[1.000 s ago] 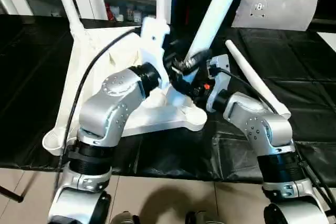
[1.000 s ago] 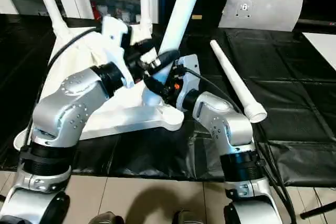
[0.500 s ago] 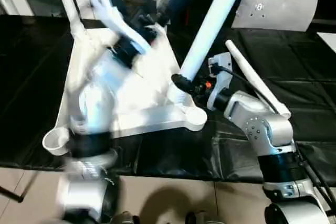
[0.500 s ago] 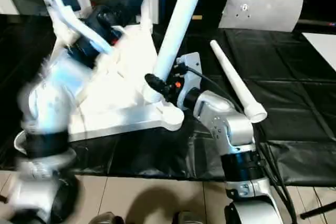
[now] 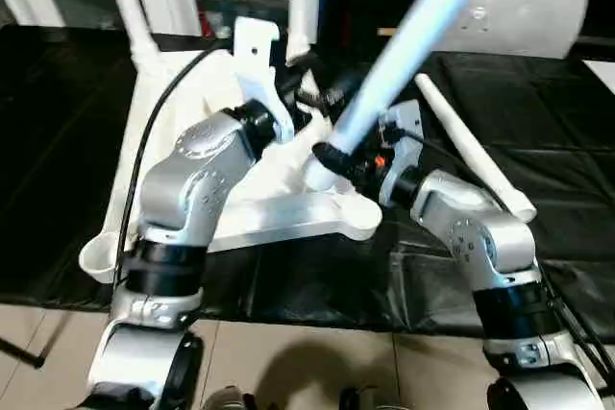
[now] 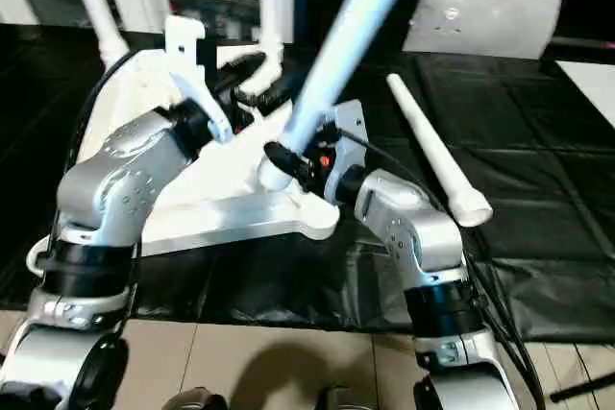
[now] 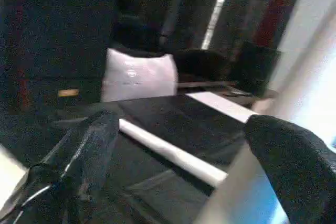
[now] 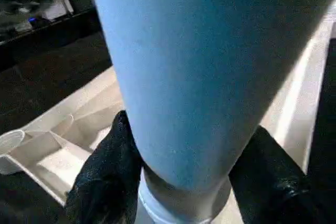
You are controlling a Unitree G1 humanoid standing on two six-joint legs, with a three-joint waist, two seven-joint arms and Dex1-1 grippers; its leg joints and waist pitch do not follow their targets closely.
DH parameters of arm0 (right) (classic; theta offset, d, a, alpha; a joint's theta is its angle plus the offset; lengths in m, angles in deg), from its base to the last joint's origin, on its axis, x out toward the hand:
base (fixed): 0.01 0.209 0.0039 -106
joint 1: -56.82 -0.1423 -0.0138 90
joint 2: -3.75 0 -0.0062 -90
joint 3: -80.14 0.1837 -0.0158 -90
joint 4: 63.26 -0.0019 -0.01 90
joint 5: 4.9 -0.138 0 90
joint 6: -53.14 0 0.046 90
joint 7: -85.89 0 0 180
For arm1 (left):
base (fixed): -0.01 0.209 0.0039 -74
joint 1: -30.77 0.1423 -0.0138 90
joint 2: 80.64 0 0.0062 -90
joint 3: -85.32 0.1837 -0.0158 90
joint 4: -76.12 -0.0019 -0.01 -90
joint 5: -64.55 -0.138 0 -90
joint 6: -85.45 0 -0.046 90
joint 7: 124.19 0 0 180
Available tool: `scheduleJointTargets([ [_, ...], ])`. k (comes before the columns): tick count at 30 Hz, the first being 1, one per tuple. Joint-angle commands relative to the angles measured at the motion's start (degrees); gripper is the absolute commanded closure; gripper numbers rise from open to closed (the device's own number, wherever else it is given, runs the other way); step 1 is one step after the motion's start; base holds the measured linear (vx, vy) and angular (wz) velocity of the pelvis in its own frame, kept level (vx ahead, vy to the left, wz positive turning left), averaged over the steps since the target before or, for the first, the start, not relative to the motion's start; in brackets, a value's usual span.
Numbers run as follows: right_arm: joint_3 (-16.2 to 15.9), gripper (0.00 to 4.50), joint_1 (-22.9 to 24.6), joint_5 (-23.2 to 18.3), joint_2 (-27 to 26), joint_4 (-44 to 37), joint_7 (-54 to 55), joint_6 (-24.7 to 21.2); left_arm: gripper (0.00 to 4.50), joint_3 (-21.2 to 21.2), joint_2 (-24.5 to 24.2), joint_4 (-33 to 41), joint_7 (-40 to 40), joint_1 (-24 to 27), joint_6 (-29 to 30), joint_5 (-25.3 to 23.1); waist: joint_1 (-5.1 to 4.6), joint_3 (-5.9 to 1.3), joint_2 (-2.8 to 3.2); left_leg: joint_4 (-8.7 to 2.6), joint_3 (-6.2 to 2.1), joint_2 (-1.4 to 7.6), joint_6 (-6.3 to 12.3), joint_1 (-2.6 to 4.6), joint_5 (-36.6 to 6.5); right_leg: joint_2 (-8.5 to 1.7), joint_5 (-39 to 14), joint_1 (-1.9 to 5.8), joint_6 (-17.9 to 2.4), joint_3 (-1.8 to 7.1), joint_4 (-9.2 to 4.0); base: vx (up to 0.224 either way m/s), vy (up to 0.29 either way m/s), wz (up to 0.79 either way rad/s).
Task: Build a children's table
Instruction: Insert table leg to table base
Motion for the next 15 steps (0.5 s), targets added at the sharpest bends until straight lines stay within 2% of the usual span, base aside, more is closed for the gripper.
scheduleJointTargets([
  [1,-0.3,2.57,-0.4,0.4,0.3,-0.9,0.0,1.0,0.0,1.7,-0.4,1.8,2.0,0.3,0.7,1.1,0.06,-5.26,-0.2,-4.22,-0.25,1.33,-0.09,0.66,-10.3,-2.91,-18.7,3.81,-9.1,1.38,-4.26,0.0,0.0,0.0],
  [3,-0.1,2.58,-0.4,0.9,0.4,-0.5,0.7,1.6,0.0,1.3,-1.5,1.1,1.9,0.4,0.0,0.6,0.06,-5.15,0.01,-4.14,-0.16,1.26,-0.1,0.85,-11.2,-2.9,-19.9,3.58,-9.0,1.41,-4.47,0.0,0.0,0.0],
  [5,0.2,2.58,-0.4,1.2,0.4,-0.1,1.3,2.0,0.0,1.0,-2.5,0.4,1.9,0.5,-1.0,-0.4,0.01,-5.21,-0.07,-4.18,-0.2,1.25,-0.29,0.76,-11.0,-2.87,-20.1,3.7,-8.6,1.39,-4.43,0.0,0.0,0.0],
  [8,0.6,2.58,-0.2,1.8,0.4,0.0,1.8,2.4,0.0,0.7,-3.3,0.0,2.5,0.7,-1.6,-1.2,-0.04,-5.33,0.07,-4.18,-0.23,1.32,-0.49,0.81,-10.5,-2.8,-18.2,3.68,-8.9,1.41,-4.21,0.0,0.0,0.0],
  [9,1.3,2.58,0.1,2.2,0.4,0.2,3.0,2.3,0.0,0.6,-4.6,-0.4,3.5,1.2,-2.6,-2.4,-0.02,-5.28,0.44,-4.23,-0.26,1.32,-0.49,0.84,-10.3,-2.77,-17.4,3.65,-9.2,1.43,-4.21,0.0,0.0,0.0],
  [11,1.9,2.58,0.5,2.9,0.8,0.5,4.3,2.1,0.0,0.9,-6.6,-1.7,4.5,2.0,-3.9,-4.1,-0.05,-5.37,0.46,-4.27,-0.3,1.29,-0.58,0.83,-9.9,-2.74,-16.5,3.69,-9.2,1.43,-4.14,0.0,0.0,0.0],
  [12,2.0,2.58,0.7,3.0,1.0,0.4,4.5,2.1,0.0,1.2,-7.3,-2.2,4.9,2.3,-4.4,-4.7,-0.21,-5.34,0.39,-4.3,-0.24,1.25,-0.63,0.76,-10.1,-2.66,-16.4,3.77,-9.2,1.45,-4.06,0.0,0.0,0.0],
  [15,2.6,2.58,1.8,2.8,1.8,-0.6,4.9,1.3,0.0,4.2,-11.5,-5.1,6.9,3.7,-7.6,-8.9,-0.22,-5.38,0.85,-4.41,-0.31,1.3,-1.05,1.07,-11.2,-2.63,-16.3,3.66,-9.0,1.41,-4.14,0.0,0.0,0.0],
])
